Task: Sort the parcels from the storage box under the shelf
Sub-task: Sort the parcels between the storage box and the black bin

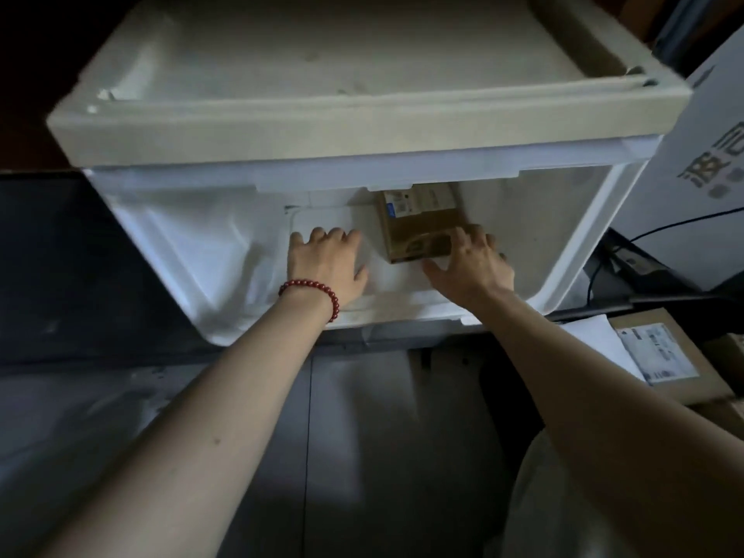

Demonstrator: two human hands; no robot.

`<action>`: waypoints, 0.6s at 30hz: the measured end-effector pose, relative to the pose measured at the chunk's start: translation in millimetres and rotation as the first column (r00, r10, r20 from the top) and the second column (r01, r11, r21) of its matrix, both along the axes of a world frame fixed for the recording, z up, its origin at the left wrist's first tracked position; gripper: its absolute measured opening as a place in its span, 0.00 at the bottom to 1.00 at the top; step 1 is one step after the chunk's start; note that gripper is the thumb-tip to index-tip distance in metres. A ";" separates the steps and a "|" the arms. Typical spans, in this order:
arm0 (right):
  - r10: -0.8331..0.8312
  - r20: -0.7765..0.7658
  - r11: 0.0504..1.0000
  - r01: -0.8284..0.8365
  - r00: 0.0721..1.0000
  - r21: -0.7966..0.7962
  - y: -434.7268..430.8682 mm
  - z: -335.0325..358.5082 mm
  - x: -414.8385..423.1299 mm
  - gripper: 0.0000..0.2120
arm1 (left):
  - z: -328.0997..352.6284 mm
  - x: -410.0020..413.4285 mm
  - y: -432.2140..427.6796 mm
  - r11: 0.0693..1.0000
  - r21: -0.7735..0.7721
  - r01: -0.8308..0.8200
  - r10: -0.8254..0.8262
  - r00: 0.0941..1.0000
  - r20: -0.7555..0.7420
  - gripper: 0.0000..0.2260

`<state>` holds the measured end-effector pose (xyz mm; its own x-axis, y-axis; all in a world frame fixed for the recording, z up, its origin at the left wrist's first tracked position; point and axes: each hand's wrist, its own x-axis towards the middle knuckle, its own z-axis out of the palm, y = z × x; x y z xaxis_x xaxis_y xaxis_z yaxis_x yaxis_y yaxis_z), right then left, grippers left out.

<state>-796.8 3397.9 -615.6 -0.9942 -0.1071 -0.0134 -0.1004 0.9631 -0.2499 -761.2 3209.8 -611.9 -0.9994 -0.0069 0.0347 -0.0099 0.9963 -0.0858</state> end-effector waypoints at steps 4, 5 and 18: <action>-0.001 -0.011 0.999 0.001 1.000 -0.037 4.7 -22.9 -34.4 0.29 | -26.4 -39.4 3.3 0.997 0.067 -0.046 0.044 0.998 0.043 0.24; 0.007 -0.018 0.999 -0.007 1.000 -0.041 5.1 -28.1 -41.0 0.29 | -32.1 -47.8 5.1 0.998 0.060 -0.033 0.030 0.999 0.044 0.24; -0.151 0.084 0.942 0.169 0.985 -0.289 -9.3 -67.4 -83.9 0.35 | -67.2 -110.1 30.7 0.899 0.420 -0.123 0.083 0.990 0.112 0.26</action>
<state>-880.6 3388.6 -683.1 -0.9969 0.0451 -0.0651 0.0726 0.8481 -0.5248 -871.3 3240.5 -679.1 -0.9910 -0.1046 -0.0841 -0.1271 0.9319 0.3396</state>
